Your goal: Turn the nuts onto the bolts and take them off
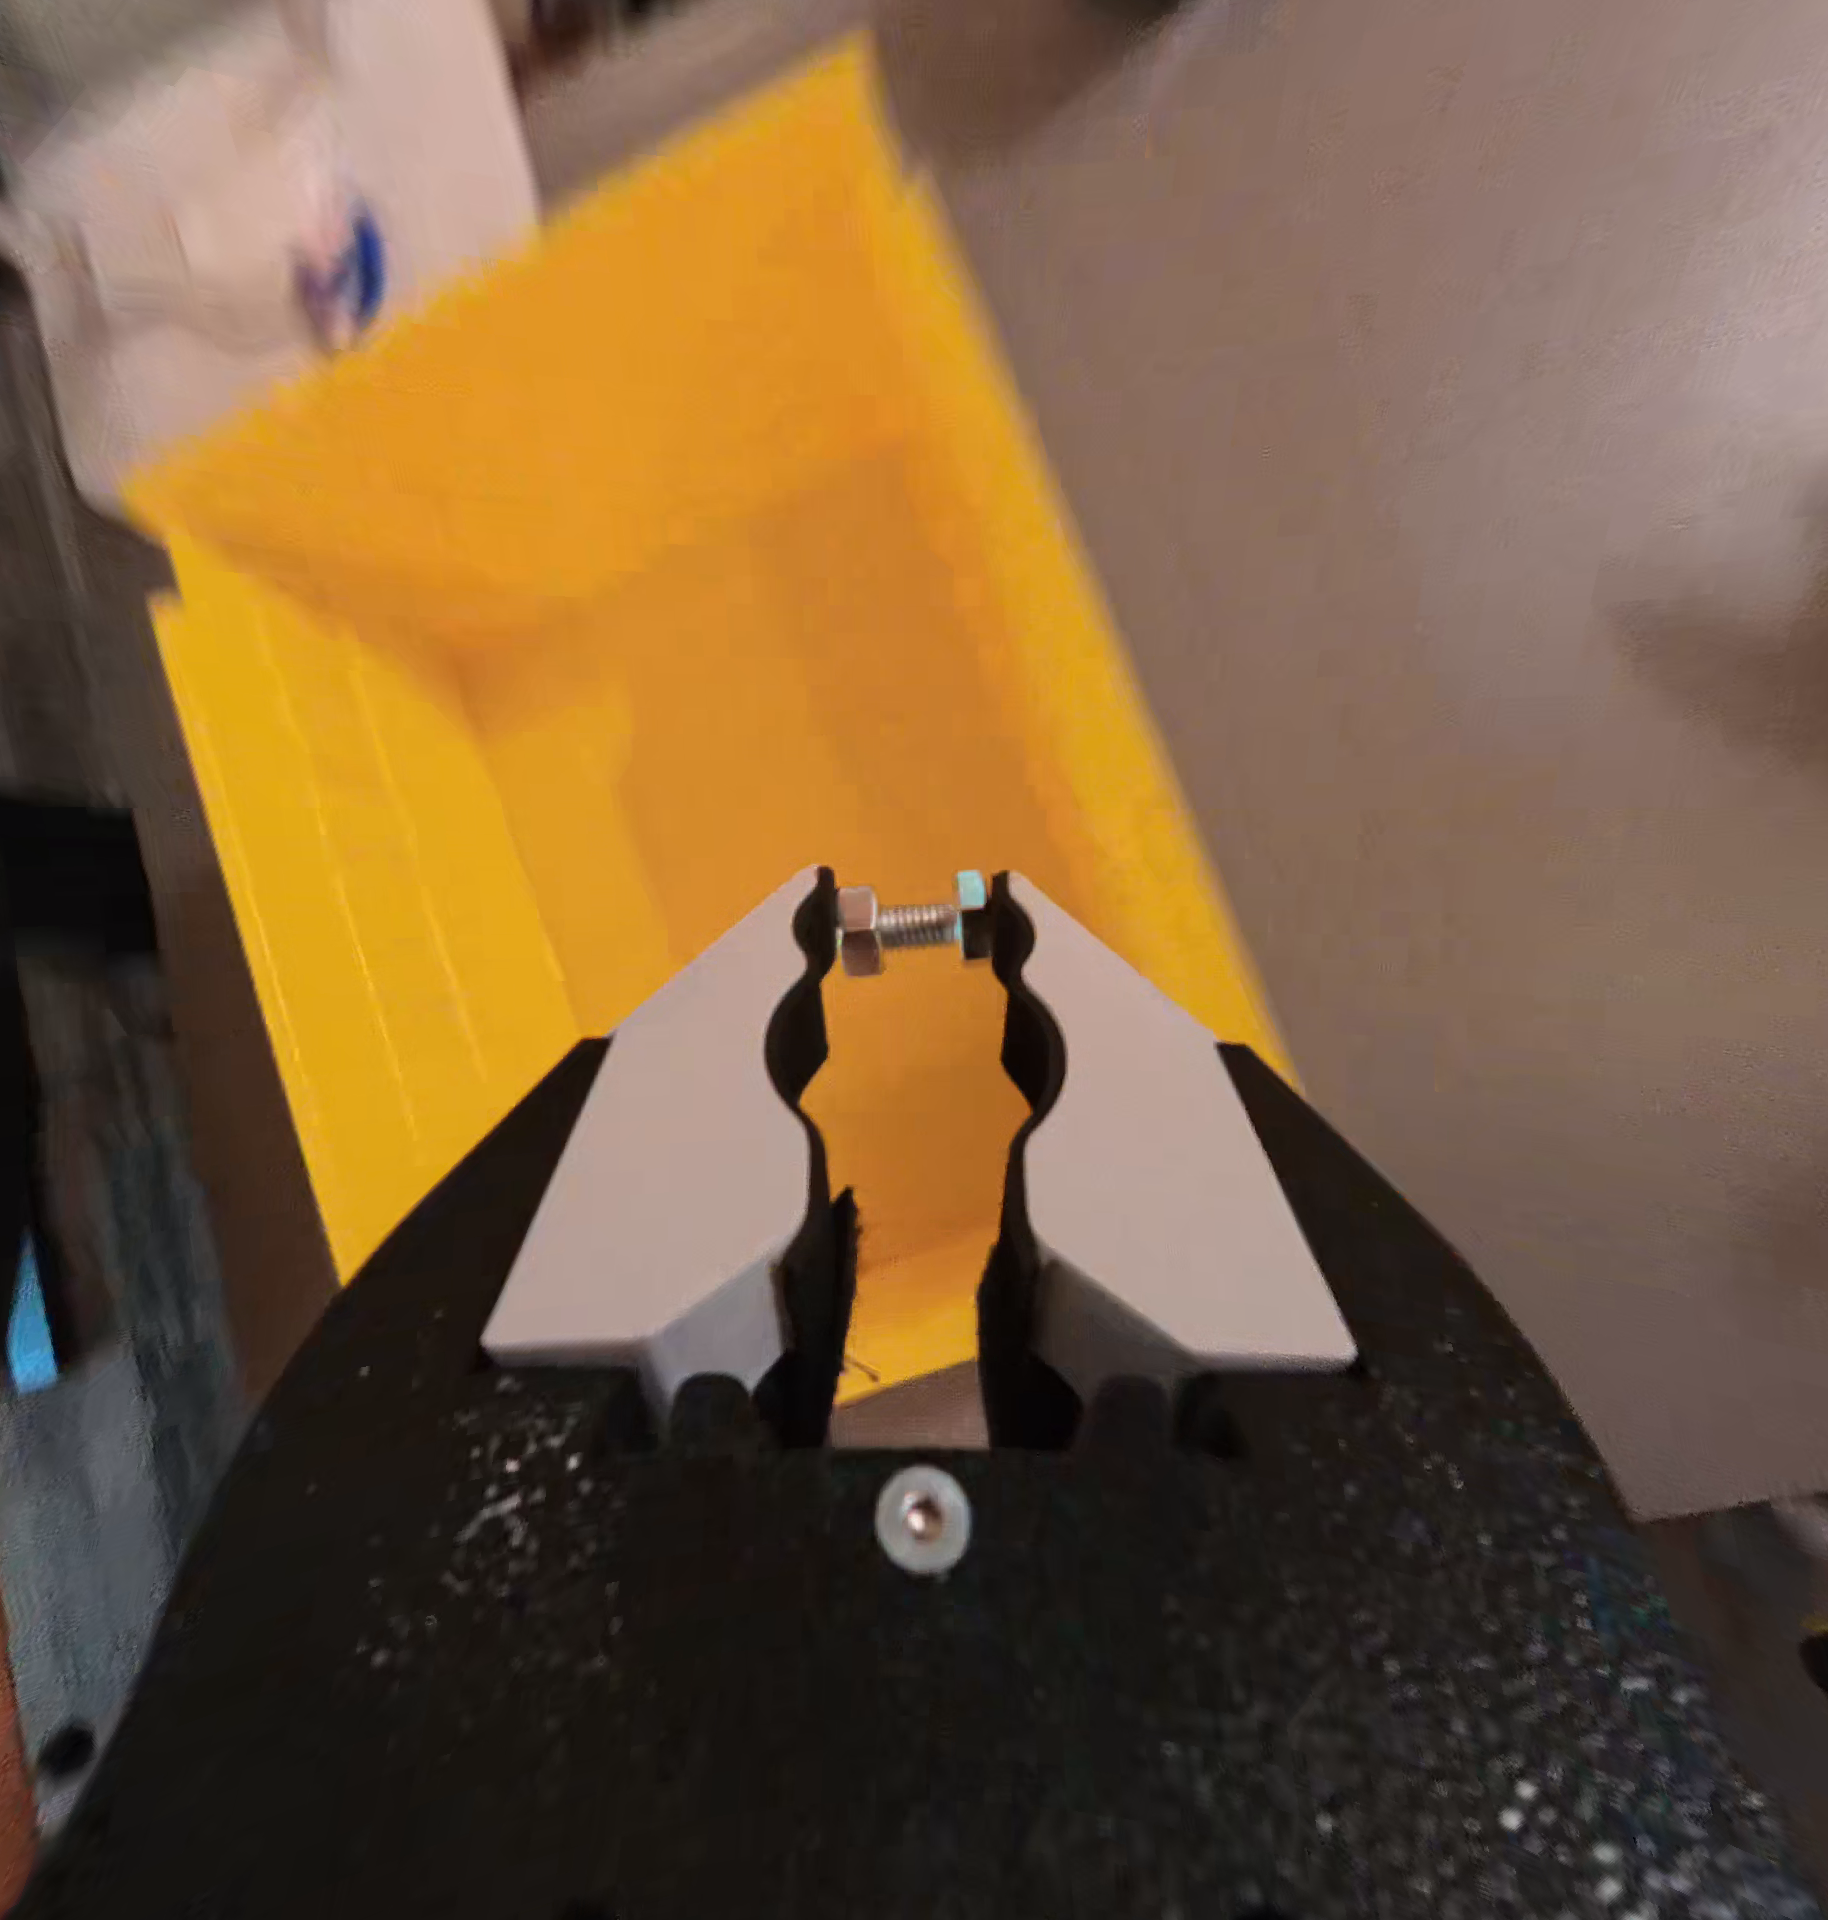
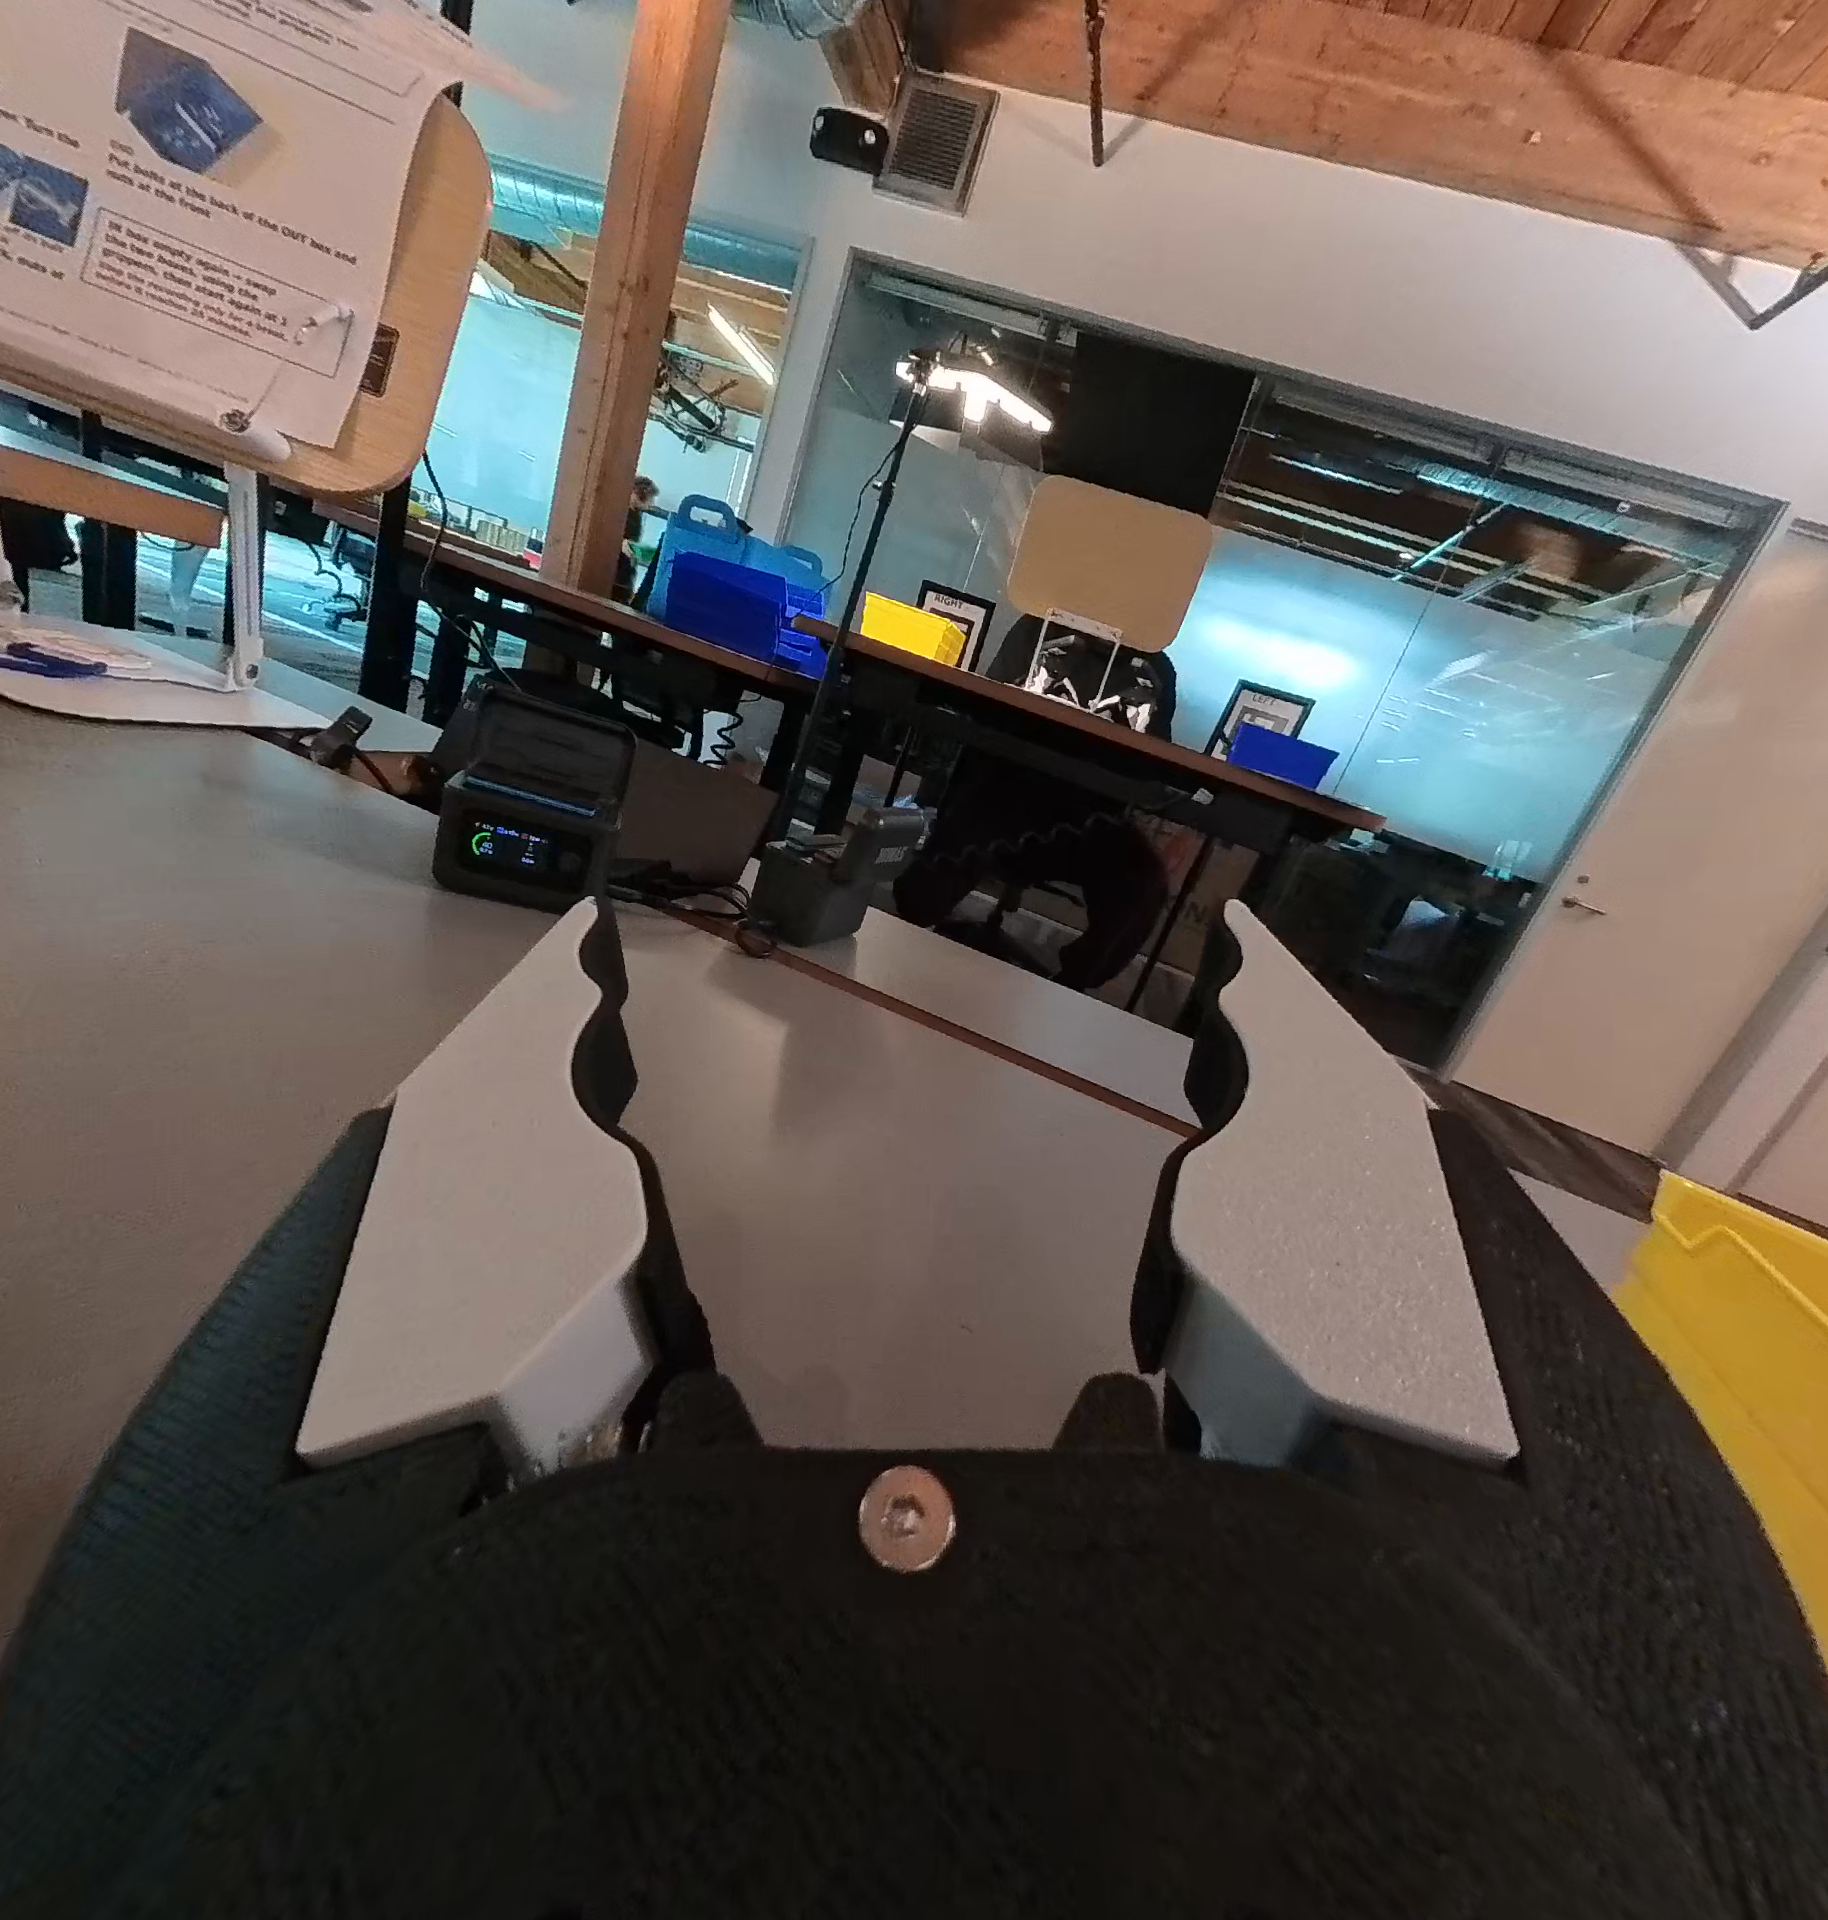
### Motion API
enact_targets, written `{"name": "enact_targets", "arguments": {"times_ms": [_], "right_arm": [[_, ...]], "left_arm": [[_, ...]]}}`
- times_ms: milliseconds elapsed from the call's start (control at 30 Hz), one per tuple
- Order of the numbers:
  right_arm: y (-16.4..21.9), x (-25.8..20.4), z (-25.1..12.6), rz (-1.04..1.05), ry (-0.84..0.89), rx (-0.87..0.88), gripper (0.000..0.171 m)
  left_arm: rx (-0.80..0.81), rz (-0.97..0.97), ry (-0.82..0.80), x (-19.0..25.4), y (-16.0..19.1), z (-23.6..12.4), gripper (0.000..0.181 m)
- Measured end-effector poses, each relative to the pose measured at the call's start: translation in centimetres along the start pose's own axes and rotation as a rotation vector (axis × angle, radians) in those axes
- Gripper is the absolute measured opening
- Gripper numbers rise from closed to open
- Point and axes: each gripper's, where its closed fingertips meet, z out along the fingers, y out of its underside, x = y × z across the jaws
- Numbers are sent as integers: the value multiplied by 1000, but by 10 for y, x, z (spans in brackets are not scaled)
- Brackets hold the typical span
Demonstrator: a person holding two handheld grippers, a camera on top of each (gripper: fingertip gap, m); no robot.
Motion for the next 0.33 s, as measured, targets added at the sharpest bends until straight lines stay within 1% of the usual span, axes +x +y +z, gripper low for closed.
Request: {"name": "enact_targets", "arguments": {"times_ms": [33, 100, 200, 267, 333], "right_arm": [[0, 0, 0, 0, 0, 0, 109], [0, 0, 0, -1, -2, -1, 109], [0, -1, 0, -3, -6, -1, 109], [0, -1, 0, -4, -9, 0, 109], [-1, -2, 0, -6, -13, 1, 109]], "left_arm": [[55, 45, 14, 18, -19, -9, 27], [127, 156, 77, 64, -47, -15, 27], [175, 308, 201, 133, -71, -5, 27], [179, 372, 264, 169, -79, 10, 28], [140, 438, 297, 196, -78, 27, 28]]}}
